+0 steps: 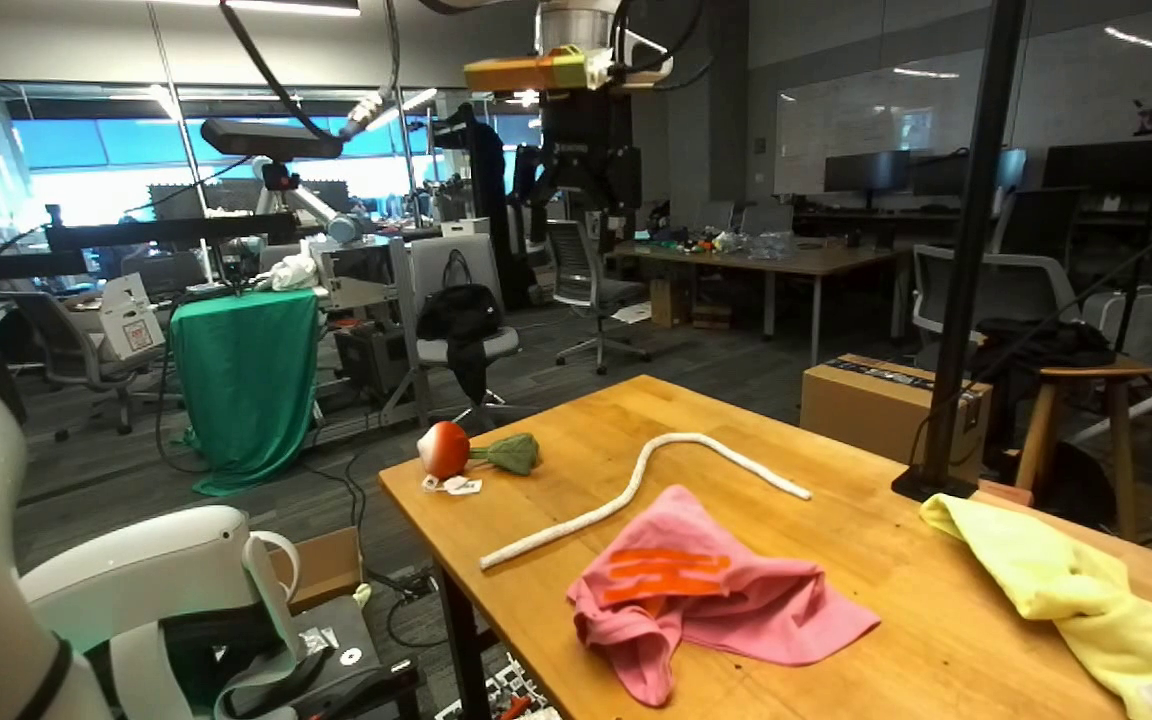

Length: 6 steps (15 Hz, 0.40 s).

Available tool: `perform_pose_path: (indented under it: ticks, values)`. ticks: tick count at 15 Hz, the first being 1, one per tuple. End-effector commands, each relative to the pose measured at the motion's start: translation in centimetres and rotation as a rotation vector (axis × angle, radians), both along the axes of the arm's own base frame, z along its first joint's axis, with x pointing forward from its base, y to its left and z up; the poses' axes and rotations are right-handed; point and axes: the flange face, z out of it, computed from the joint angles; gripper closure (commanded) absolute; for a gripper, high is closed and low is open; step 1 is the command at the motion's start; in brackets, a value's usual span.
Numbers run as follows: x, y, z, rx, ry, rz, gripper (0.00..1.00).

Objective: Separate the clothes and the plush toy

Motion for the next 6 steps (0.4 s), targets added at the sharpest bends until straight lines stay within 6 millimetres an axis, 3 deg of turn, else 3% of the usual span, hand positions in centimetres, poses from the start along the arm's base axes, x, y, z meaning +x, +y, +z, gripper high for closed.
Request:
perform_pose_path:
  ticks: [1, 3, 6]
  values:
    - [-1.0, -1.0, 0.4, 0.000, -0.006, -0.014, 0.00]
    - [-2.6, -2.4, 0.8, -0.001, -0.014, -0.030, 0.00]
    - [-3.4, -2.8, 0.7, -0.002, -0.016, -0.034, 0.00]
